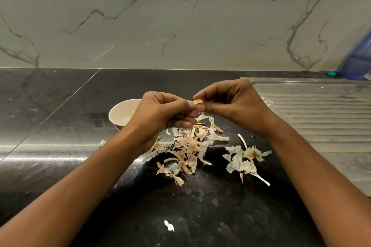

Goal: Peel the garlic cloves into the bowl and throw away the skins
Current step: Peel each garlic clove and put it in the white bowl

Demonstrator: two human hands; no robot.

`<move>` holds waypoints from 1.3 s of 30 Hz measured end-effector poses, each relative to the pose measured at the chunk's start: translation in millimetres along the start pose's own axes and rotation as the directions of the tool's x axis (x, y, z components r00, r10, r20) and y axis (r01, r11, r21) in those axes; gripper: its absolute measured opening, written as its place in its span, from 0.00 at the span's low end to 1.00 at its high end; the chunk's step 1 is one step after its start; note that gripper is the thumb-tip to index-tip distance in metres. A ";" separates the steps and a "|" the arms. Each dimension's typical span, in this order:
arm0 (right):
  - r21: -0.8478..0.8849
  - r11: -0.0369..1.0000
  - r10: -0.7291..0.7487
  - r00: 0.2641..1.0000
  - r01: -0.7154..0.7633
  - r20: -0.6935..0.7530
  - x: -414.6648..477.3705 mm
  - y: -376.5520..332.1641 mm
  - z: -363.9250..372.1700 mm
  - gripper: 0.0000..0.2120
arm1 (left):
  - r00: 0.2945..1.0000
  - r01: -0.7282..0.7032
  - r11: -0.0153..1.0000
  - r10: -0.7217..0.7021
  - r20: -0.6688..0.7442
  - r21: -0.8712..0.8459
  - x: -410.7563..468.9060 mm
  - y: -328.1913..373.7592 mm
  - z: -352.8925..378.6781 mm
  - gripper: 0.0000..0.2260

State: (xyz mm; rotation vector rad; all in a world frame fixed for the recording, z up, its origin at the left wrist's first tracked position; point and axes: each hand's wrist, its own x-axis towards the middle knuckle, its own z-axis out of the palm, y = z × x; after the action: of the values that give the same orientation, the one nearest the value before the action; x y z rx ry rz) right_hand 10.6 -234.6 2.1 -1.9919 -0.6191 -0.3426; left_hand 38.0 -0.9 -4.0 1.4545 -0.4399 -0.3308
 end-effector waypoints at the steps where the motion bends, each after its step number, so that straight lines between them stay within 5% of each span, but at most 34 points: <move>1: -0.004 1.000 -0.007 1.000 0.007 0.001 0.0 0.1 0.8 0.11 | 1.000 0.001 1.000 -0.001 0.005 0.005 0.1 -0.5 -0.1 0.07; 25: 0.207 0.959 0.199 0.980 -0.191 -0.017 -0.5 -4.7 0.9 0.09 | 0.984 -0.169 0.967 0.176 -0.021 0.190 1.3 -4.4 0.7 0.05; 39: 0.202 0.948 0.258 0.965 -0.246 -0.037 0.1 -7.9 0.0 0.09 | 0.999 -0.046 0.999 0.046 0.003 -0.010 -1.9 0.0 3.7 0.10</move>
State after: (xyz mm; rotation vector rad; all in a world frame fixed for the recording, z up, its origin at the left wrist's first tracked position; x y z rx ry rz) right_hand 6.3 -231.6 7.9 -1.8356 -0.3377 -0.1794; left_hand 34.5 -3.2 -4.0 1.4326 -0.4726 -0.2984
